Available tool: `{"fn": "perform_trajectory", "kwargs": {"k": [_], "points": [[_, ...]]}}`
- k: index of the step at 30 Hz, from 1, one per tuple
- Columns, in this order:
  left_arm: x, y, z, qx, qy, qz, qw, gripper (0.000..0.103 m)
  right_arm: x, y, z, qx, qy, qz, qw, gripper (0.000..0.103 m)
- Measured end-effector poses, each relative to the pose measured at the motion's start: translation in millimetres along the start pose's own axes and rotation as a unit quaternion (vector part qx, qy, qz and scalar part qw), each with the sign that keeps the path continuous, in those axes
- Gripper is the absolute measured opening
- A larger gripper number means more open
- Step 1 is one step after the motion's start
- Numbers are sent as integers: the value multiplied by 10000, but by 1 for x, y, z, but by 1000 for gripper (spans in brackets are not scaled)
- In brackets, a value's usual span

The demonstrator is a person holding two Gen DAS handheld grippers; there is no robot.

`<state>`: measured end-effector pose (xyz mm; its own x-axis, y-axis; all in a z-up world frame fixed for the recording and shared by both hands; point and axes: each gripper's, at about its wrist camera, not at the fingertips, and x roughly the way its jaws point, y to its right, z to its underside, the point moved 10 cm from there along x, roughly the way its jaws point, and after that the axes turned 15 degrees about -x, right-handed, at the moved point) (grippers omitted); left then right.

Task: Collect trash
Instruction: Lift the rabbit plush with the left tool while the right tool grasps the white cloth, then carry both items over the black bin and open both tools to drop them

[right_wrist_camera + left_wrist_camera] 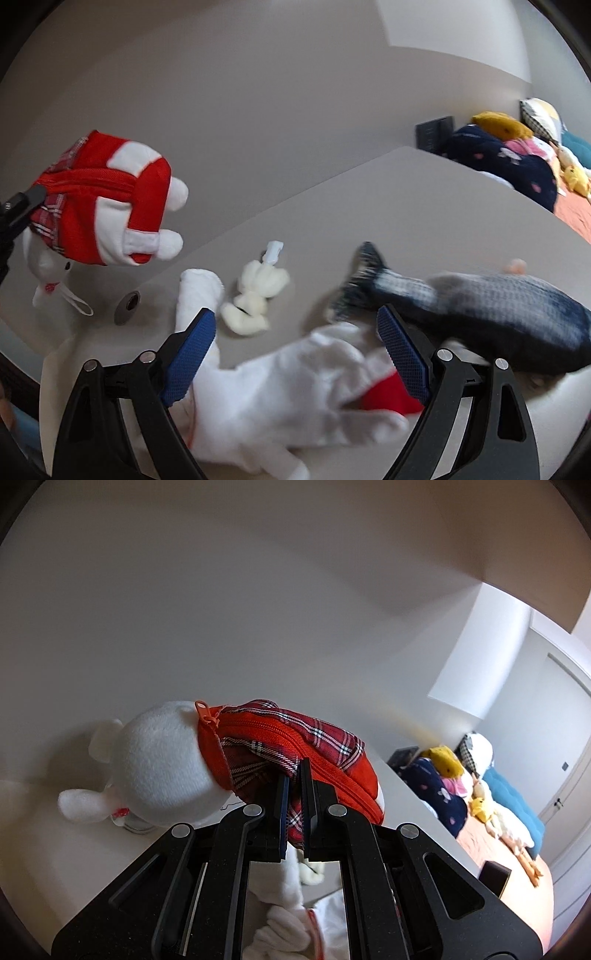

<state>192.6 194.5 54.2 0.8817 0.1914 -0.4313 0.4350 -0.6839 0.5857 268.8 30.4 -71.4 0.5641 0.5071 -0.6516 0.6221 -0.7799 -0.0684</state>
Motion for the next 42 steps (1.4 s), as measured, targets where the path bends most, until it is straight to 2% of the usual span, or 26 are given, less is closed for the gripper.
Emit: {"fn": "perform_trajectory", "kwargs": {"k": [4, 7, 13, 17, 19, 21, 22, 24, 30, 42], "points": [[4, -14, -6, -98, 40, -175, 9998, 4, 26, -11, -4, -136, -205, 22, 9997, 89], [5, -19, -8, -161, 26, -198, 9997, 4, 42, -15, -3, -104, -382, -59, 9992, 80], [5, -29, -12, -207, 131, -390, 9989, 4, 64, -23, -1, -117, -634, -150, 9978, 73], [11, -29, -10, -262, 115, -421, 9987, 4, 80, -30, 0, -232, -860, -109, 9960, 64], [13, -29, -9, -279, 83, -407, 9987, 4, 88, -32, 3, -254, -1000, -134, 9946, 57], [14, -28, -9, -265, 70, -407, 9988, 4, 90, -35, 3, -279, -986, -217, 9945, 45], [15, -27, -8, -242, 63, -411, 9988, 4, 91, -38, 3, -263, -997, -330, 9941, 34], [15, -25, -6, -227, 50, -412, 9989, 4, 89, -41, 3, -212, -971, -451, 9940, 26], [16, -21, -1, -156, -24, -380, 9992, 4, 73, -35, 2, -166, -786, -447, 9958, 23], [3, 8, 29, 182, -336, -51, 9993, 4, 1, -10, 3, -113, -436, -154, 9989, 23]]}}
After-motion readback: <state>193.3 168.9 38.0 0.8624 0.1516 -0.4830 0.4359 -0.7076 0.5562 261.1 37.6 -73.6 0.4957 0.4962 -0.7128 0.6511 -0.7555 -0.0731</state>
